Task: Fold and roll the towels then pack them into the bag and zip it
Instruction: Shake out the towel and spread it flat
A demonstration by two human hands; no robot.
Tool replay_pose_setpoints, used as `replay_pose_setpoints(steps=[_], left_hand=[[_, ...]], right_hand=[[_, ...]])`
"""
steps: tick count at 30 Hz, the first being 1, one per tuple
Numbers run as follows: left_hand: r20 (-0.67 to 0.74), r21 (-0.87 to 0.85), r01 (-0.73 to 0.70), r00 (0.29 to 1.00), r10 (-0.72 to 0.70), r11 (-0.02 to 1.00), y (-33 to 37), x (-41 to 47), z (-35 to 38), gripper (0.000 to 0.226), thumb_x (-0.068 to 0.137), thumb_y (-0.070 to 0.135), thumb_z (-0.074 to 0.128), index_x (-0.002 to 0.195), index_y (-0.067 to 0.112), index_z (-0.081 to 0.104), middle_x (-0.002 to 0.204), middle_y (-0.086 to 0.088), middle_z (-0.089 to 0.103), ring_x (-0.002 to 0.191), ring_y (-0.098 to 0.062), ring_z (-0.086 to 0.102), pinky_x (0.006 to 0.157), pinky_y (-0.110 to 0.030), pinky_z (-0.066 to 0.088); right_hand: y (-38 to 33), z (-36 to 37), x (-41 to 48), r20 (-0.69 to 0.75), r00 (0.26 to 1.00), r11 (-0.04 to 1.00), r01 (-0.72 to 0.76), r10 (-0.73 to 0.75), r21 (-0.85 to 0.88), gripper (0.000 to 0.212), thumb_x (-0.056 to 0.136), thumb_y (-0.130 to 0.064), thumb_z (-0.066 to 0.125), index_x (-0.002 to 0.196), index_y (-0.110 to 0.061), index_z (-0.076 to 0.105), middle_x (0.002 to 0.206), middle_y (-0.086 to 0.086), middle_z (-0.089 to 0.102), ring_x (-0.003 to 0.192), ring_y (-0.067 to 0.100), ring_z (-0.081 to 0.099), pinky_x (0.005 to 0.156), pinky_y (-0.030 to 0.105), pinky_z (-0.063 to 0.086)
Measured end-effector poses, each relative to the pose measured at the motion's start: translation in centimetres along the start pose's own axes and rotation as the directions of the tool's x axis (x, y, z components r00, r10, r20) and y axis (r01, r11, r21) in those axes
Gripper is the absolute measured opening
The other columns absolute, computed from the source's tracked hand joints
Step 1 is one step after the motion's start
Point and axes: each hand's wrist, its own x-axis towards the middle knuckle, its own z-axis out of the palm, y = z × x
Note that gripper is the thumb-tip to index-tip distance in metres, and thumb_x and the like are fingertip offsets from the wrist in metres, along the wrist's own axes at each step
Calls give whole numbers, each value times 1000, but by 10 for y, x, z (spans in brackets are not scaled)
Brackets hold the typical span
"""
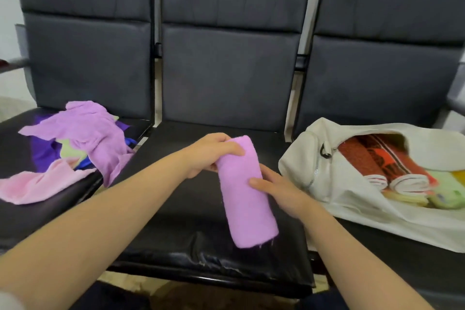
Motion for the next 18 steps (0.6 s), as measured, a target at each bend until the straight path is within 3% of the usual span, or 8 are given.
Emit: replay_pose_setpoints(steps=[6, 8, 9, 10, 11, 12, 15, 18], left_hand=[[47, -159, -14, 999, 22, 987, 42, 17, 33, 32, 84, 28, 62, 113, 14, 62, 111, -6, 66, 103, -23, 63, 79, -34, 54], [24, -164, -13, 1000, 17, 986, 52, 28, 51, 30, 86, 26, 60, 113, 14, 63, 113, -7, 66, 103, -23, 63, 76, -34, 53], [29, -171, -6, 1000, 11, 985, 58, 33, 61, 31, 86, 27, 61, 114, 14, 62, 114, -7, 66, 103, -24, 63, 75, -34, 53], [45, -177, 2, 999, 6, 984, 64, 39, 72, 33, 85, 28, 61, 115, 14, 62, 115, -7, 65, 103, -24, 63, 75, -34, 54], [63, -177, 6, 998, 6, 984, 71, 44, 82, 34, 86, 30, 62, 116, 14, 61, 115, -7, 65, 103, -24, 63, 76, -34, 55], [74, -165, 0, 997, 13, 986, 79, 50, 94, 35, 86, 32, 62, 116, 14, 60, 115, -6, 64, 102, -23, 63, 78, -35, 56], [-18, -32, -93, 996, 92, 995, 102, 69, 129, 36, 89, 38, 57, 113, 12, 53, 106, -2, 59, 96, -21, 61, 80, -38, 55], [-152, 357, -362, 887, 436, 861, 116, 83, 165, 16, 89, 25, 54, 89, 9, 52, 93, -1, 53, 82, -19, 54, 73, -35, 47]], right_hand=[[-22, -32, -39, -120, 990, 926, -29, 80, 377, 34, 84, -45, 61, 105, -18, 60, 93, 4, 72, 89, 20, 68, 77, 32, 53], [-11, -57, -63, -337, 940, 929, 163, -44, 333, 27, 84, -36, 62, 96, -11, 62, 93, 7, 69, 87, 20, 65, 80, 31, 51], [-18, -62, -65, -537, 841, 941, 120, 73, 317, 19, 89, -28, 59, 91, -9, 63, 88, 7, 69, 84, 19, 65, 82, 34, 52], [-24, -69, -74, -529, 845, 940, 114, 79, 322, 18, 94, -24, 55, 86, -12, 65, 83, 4, 70, 78, 17, 67, 85, 37, 52], [-25, -78, -89, -286, 958, 945, 93, 1, 313, 19, 97, -27, 54, 83, -20, 66, 80, -2, 70, 74, 11, 67, 88, 40, 51], [-29, -90, -94, -214, 976, 954, 22, 44, 300, 16, 96, -31, 55, 84, -27, 64, 82, -7, 69, 73, 9, 66, 92, 41, 50], [-47, -132, -111, -388, 911, 980, -69, 138, 186, 14, 91, -37, 60, 98, -25, 63, 96, 1, 72, 86, 15, 66, 83, 33, 51], [-39, -179, -132, -368, 919, 982, -79, 139, 173, 14, 93, -32, 58, 105, -26, 62, 87, -5, 76, 76, 11, 72, 60, 22, 53]])
